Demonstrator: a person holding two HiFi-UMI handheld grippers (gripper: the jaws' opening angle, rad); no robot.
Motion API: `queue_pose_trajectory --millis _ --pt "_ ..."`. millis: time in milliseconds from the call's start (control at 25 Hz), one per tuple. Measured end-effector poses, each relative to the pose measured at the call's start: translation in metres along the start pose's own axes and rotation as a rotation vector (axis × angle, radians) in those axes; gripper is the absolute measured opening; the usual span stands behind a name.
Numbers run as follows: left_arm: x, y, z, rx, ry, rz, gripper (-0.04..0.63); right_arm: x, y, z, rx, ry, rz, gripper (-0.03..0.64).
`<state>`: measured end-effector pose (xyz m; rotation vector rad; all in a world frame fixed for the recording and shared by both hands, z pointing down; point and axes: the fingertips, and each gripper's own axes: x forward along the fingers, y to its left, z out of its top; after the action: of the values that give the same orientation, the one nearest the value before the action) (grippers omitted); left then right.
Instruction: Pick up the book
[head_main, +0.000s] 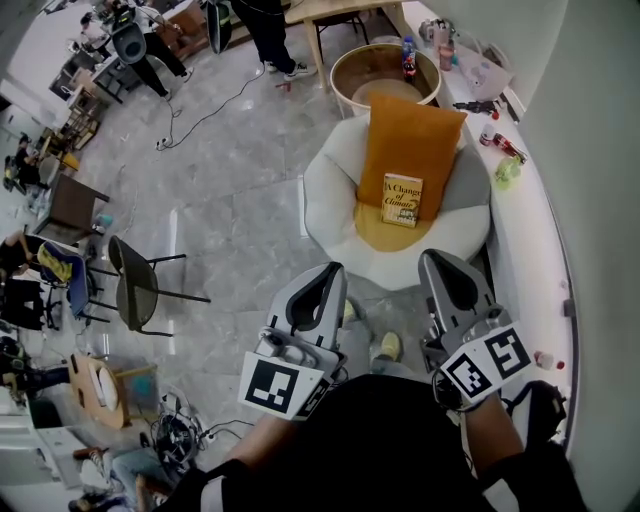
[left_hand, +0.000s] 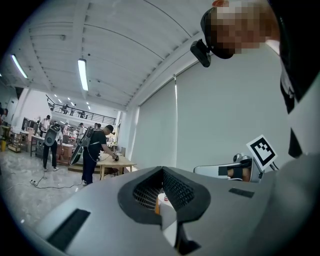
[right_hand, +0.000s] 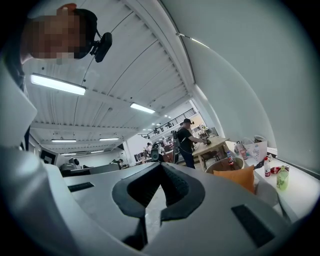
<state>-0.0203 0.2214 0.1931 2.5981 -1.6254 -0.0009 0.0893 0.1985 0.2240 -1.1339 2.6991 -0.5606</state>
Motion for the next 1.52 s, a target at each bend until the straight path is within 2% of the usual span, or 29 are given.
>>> queue_pose_trajectory --millis 360,720,960,1080,1240,1520 --pt "0.01 0.014 -0.006 -0.025 -0.009 -0.012 0.005 0.01 -0.004 -0.002 -0.009 0.005 -0.023 0.009" --pt "0.036 0.033 -0.011 -0.04 -0.008 -0.057 0.005 0.034 -0.019 0.003 -0.035 0.004 -0.066 0.009" --pt "0.066 0.057 -0.005 -0.042 -0.036 -0.096 0.005 0.066 -0.034 0.014 -0.07 0.006 -0.092 0.009" --pt "0.085 0.074 0.008 -0.039 -0.112 -0.116 0.005 0.085 -0.046 0.024 -0.086 0.006 -0.111 0.009" --pt "0.108 0.093 -0.001 -0.067 -0.033 -0.135 0.005 0.112 -0.058 0.028 -0.081 0.009 -0.132 0.009" --pt "0.137 0.135 -0.001 -0.084 -0.013 -0.145 0.005 0.157 -0.068 0.029 -0.086 0.024 -0.155 0.009"
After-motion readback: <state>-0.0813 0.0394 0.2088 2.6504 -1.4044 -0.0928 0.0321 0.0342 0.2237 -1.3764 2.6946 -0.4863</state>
